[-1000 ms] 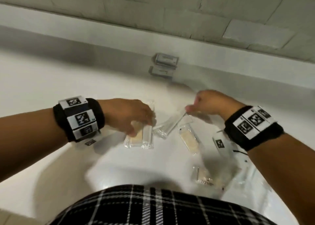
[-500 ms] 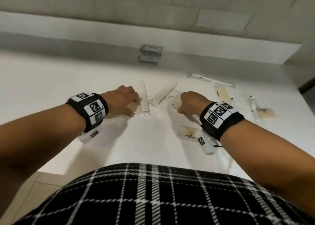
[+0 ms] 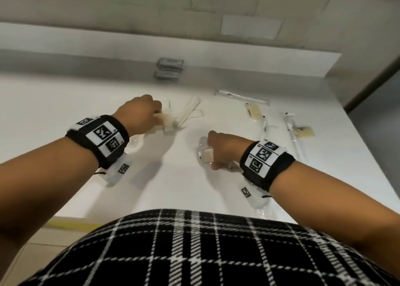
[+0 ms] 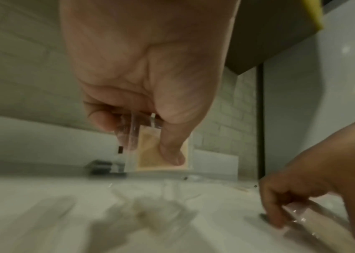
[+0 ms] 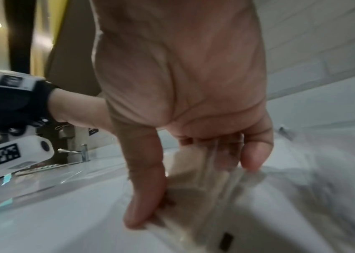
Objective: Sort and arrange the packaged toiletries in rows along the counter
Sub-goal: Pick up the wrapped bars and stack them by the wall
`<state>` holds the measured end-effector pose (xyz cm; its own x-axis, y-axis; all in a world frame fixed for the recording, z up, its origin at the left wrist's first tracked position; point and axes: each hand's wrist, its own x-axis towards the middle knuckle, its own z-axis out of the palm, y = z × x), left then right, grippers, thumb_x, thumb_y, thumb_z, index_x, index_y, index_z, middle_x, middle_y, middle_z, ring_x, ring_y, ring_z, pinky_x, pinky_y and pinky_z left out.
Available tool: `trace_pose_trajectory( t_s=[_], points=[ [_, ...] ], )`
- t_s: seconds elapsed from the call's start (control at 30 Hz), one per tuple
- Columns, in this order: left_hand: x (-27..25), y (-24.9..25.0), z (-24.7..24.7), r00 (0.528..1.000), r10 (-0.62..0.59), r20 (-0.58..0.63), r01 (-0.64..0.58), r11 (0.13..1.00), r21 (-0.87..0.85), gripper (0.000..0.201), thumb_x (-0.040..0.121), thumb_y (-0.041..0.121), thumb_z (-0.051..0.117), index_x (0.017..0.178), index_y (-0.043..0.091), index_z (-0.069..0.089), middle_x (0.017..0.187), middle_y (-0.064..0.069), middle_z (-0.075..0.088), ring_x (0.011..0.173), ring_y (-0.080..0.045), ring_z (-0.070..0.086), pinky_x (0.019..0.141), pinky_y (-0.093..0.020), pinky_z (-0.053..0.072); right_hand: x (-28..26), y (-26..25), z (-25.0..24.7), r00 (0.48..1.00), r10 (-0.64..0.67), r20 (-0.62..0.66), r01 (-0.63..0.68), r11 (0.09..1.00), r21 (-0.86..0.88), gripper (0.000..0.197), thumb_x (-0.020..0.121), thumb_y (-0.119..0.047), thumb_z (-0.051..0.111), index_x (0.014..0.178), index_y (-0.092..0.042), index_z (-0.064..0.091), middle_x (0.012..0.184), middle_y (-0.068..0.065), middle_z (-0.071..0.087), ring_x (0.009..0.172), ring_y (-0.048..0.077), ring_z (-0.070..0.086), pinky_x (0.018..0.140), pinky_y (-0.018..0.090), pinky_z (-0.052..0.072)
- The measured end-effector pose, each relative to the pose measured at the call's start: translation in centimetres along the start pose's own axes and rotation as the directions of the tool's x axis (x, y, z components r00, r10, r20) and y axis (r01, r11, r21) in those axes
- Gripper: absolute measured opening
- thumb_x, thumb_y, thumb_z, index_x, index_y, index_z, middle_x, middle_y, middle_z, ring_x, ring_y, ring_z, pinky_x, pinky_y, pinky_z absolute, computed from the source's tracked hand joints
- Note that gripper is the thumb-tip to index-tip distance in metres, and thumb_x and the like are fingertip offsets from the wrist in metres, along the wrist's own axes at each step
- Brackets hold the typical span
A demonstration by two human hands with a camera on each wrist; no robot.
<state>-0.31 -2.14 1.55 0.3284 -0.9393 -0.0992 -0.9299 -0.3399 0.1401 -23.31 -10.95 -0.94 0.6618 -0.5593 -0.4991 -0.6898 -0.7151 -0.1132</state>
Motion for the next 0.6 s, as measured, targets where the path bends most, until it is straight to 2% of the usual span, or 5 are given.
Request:
trace_pose_trajectory(
  t_s=[0.13,0.2,0.33,0.47,0.6],
  points=[
    [1.0,4.2,-1.1,0.995,0.09,-0.046,-0.094,0.992,-0.081,0.019,0.087,0.037,0.061,0.088,0.019,0.053,0.091,-0.002,0.049,0.083,-0.024,0.05,0.072,-0.033,0.04,-0.8,0.7,-0.2,0.993,-0.06,-0.1,0.074,0.987,0.143,0.036,0.079,-0.027,0.069,0.11,-0.013,0.056,0.1,0.004,0.056,0.092,0.027,0.061,0.068,0.029,0.047],
    [2.1,6.4,-0.9,0.986,0.161,-0.029,-0.164,0.98,-0.117,0.023,0.087,0.037,0.063,0.09,0.017,0.052,0.092,-0.002,0.053,0.084,-0.023,0.051,0.071,-0.032,0.039,-1.6,2.0,-1.3,0.989,-0.036,-0.141,0.11,0.822,0.559,0.031,0.085,-0.018,0.066,0.113,-0.011,0.055,0.091,0.002,0.054,0.081,0.021,0.06,0.06,0.027,0.049],
    [4.8,11.1,0.1,0.96,0.279,0.035,-0.272,0.953,-0.135,0.025,0.088,0.038,0.063,0.09,0.019,0.047,0.094,-0.002,0.054,0.084,-0.022,0.049,0.07,-0.03,0.033,-2.9,9.2,-4.5,0.913,0.238,-0.331,0.106,0.647,0.755,0.036,0.079,-0.014,0.075,0.111,-0.014,0.059,0.089,0.0,0.065,0.078,0.018,0.064,0.07,0.032,0.055],
    [8.5,15.9,1.1,0.929,0.359,0.094,-0.347,0.93,-0.12,0.034,0.088,0.038,0.063,0.108,0.012,0.057,0.114,-0.006,0.055,0.102,-0.025,0.053,0.084,-0.031,0.04,-3.5,18.6,-5.5,0.836,0.459,-0.302,-0.222,0.785,0.578,0.061,0.079,-0.022,0.076,0.132,-0.006,0.052,0.125,0.009,0.06,0.094,0.021,0.063,0.084,0.029,0.047],
    [12.4,20.5,1.2,0.886,0.405,0.225,-0.418,0.909,0.01,0.036,0.085,0.037,0.061,0.109,0.009,0.062,0.137,-0.007,0.049,0.119,-0.029,0.051,0.099,-0.04,0.044,-3.0,23.7,-5.1,0.896,0.422,-0.139,-0.362,0.874,0.323,0.023,0.071,-0.009,0.075,0.09,-0.009,0.062,0.102,0.008,0.064,0.096,0.027,0.061,0.08,0.032,0.049]
  ],
)
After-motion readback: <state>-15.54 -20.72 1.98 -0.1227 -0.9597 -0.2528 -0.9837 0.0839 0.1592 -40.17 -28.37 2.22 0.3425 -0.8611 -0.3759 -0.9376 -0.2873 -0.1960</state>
